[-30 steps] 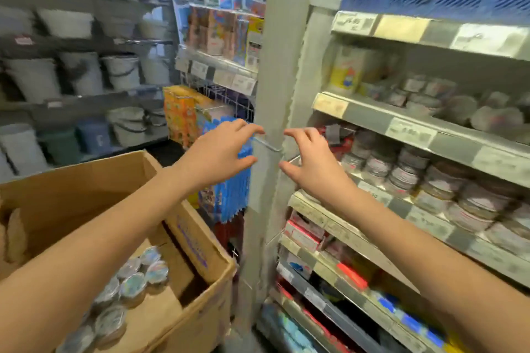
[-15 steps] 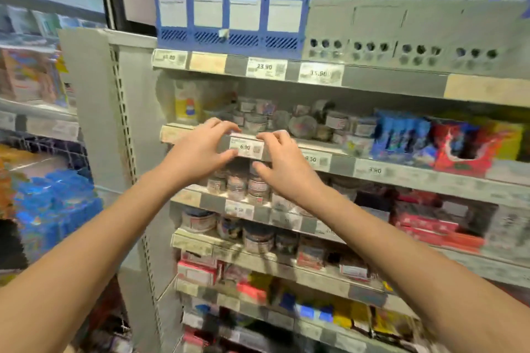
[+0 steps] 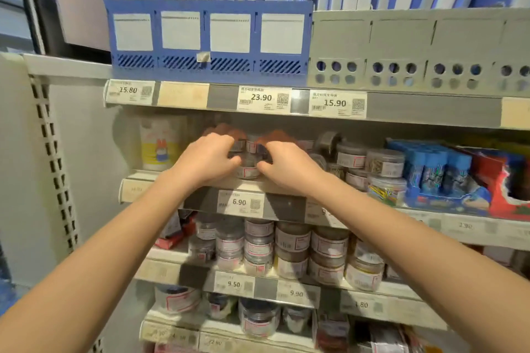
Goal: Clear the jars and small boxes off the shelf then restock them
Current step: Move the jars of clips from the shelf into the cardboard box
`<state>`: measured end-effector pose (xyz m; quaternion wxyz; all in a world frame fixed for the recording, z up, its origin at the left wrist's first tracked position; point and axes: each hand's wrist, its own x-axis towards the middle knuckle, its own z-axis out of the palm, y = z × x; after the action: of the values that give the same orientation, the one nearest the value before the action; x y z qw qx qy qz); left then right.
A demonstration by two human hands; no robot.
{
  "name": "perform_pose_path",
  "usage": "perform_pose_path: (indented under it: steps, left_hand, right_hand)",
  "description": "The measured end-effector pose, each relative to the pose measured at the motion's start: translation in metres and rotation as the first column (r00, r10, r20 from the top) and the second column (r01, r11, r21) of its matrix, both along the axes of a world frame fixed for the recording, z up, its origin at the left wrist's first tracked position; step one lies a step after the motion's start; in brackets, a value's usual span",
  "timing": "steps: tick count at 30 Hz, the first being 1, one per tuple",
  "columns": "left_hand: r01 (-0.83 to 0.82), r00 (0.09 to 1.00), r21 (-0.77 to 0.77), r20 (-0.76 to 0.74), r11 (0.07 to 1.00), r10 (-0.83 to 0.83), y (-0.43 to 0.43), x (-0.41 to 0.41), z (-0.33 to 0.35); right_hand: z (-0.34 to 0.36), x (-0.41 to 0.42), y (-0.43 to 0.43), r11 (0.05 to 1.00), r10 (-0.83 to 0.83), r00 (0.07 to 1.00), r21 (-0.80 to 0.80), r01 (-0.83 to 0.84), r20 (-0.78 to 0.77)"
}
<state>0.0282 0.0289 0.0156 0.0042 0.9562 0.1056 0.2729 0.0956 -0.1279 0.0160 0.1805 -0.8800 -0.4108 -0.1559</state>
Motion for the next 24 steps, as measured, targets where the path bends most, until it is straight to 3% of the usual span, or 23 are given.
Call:
perform_pose_path:
  steps: [4,7,12,17,24]
  left_hand:
    - [0.100,0.993,-0.013,-0.057,0.995,-0.100,0.028,0.034,0.005]
    - [0.140,0.982,0.039,-0.131,0.989,-0.134,0.046,0.052,0.008]
    - [0.198,0.949,-0.006,-0.247,0.980,-0.194,0.069,0.070,0.006]
    - [0.301,0.935,-0.071,-0.175,0.951,-0.309,0.070,0.076,-0.002]
    - [0.262,0.962,0.001,-0.084,0.965,-0.261,0.073,0.069,-0.003]
  right_hand:
    - [0.006,0.026,0.028,0.994,-0.027,0.996,-0.108,0.036,0.084]
    - [0.007,0.038,0.038,0.992,-0.025,0.996,-0.122,0.035,0.083]
    - [0.008,0.046,0.040,0.972,0.074,0.996,-0.226,-0.061,0.047]
    - [0.003,0.053,0.044,0.964,0.082,0.994,-0.259,-0.060,0.075]
    - [0.004,0.048,0.045,0.960,0.133,0.986,-0.258,-0.103,0.098]
